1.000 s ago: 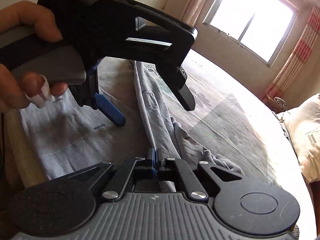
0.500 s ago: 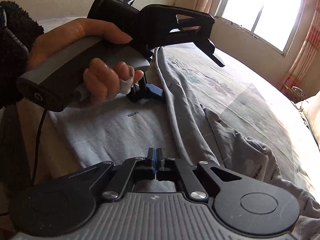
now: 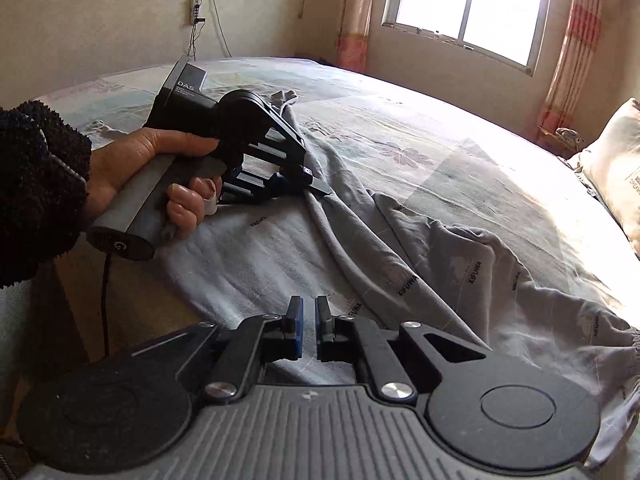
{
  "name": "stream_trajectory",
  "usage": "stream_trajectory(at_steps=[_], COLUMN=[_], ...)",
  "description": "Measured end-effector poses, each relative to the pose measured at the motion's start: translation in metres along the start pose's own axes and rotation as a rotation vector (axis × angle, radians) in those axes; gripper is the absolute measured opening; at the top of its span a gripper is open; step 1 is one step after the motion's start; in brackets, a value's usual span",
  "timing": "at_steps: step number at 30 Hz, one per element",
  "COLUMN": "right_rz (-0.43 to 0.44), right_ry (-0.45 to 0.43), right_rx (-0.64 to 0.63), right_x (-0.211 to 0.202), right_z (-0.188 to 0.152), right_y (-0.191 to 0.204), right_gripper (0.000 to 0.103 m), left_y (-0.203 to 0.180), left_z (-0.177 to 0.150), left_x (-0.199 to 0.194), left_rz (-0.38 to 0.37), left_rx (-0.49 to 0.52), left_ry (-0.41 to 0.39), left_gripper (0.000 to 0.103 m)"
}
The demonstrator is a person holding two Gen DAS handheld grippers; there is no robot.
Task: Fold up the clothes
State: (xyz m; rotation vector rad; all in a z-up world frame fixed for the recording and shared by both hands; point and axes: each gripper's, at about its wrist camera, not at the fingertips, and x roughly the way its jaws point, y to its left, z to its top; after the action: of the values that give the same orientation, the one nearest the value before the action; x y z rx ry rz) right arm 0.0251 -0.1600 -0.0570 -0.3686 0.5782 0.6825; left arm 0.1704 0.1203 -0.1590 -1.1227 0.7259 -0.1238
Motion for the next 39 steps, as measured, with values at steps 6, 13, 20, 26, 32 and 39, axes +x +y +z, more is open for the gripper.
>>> stream_trajectory(at_steps=[6,13,20,26,32,39], right_rz=[-0.016,-0.012,0.026,0.080,0.067,-0.050], right_ry=[-0.023,-0.060,-0.062,-0.032,-0.032,-0.059], right_rx=[0.020,0.039,0.118,0.354,0.694,1.055], right_x=[-0.013,-0.024,-0.036,-0.040,-0.047,-0.067], right_z=[-0.002,0.003,0.000,-0.018,-0.057,-0.113], right_y=[-0.003,-0.003,-0.010,-0.045,-0.108,-0.180], right_gripper=[0.006,0.006,0.006,0.008,0.014,0.028], left_y=[-0.033,-0.056,-0.055,-0.053,-0.051,-0.050], left_z=[-0.007,-0.019,-0.038,-0.060,-0.065,-0.069], left_x=[-0.018,-0.060,-0.104,-0.119,-0.124,-0.117], left_rz=[0.042,0.038,0.044,0.053,0.068,0.073], left_rx=[0.120,0.180,0.221,0.257,0.269,0.283], left_ry=[-0.054,-0.119,-0.192,-0.201,-0.210,-0.199], left_gripper=[0.002,0.002,0.002,0.002,0.002,0.002])
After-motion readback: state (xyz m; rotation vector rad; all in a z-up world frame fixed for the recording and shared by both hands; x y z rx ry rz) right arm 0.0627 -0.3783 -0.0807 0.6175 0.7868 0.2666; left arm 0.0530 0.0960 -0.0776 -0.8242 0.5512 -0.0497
